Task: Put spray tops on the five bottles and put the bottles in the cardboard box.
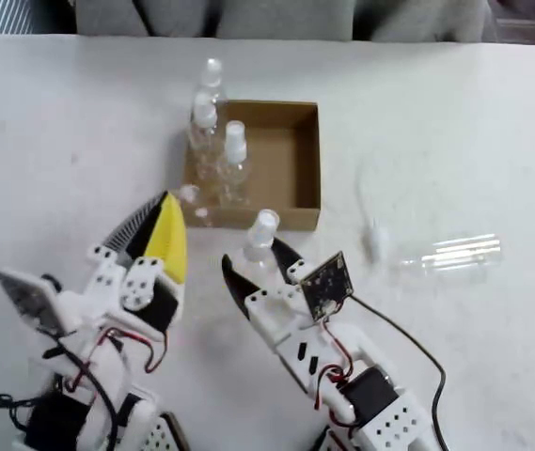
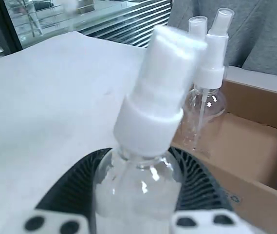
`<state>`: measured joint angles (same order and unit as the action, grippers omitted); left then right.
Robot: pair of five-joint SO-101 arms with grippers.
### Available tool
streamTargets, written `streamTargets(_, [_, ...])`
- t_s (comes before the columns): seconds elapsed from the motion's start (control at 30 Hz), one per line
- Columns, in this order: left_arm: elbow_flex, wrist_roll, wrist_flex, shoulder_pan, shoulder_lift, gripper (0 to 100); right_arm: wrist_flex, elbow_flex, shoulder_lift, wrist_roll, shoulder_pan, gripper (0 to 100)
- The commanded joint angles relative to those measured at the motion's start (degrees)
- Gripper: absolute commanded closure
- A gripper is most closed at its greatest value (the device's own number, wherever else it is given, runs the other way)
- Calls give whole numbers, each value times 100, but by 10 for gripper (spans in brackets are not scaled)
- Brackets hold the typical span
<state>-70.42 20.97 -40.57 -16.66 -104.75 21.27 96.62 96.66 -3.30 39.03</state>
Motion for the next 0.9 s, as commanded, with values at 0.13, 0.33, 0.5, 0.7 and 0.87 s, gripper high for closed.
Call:
streamTargets(0.13, [-35,-782,-782,92,4,977,-92,53,75,9,-171,981])
streamTargets(0.33, [-774,-1512,-1327,593,4,977,-136,53,75,9,-312,981])
streamTargets(0.5, [-1538,-1556,-1266,1086,4,977,-145,53,84,9,-312,981])
streamTargets(0.7, [-2655,-1591,-554,1156,13,976,-778,26,84,9,-382,981])
streamTargets(0.87, [-2655,-1591,-668,1262,13,976,-2009,26,84,9,-796,982])
